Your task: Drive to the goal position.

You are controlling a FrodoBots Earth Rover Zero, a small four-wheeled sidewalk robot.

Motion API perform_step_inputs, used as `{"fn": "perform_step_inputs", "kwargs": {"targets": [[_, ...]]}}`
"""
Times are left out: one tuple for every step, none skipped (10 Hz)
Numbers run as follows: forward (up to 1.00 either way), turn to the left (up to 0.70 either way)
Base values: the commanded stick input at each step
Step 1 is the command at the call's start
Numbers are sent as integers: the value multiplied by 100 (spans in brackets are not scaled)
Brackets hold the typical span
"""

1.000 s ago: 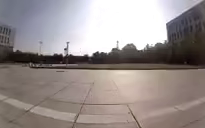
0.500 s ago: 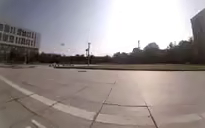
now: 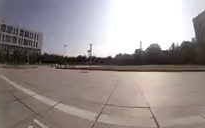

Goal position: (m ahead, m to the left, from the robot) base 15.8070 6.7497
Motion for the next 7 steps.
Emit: {"fn": "perform_step_inputs", "kwargs": {"targets": [[70,1],[70,1],[70,1],[70,1],[70,1],[70,1],[70,1]]}}
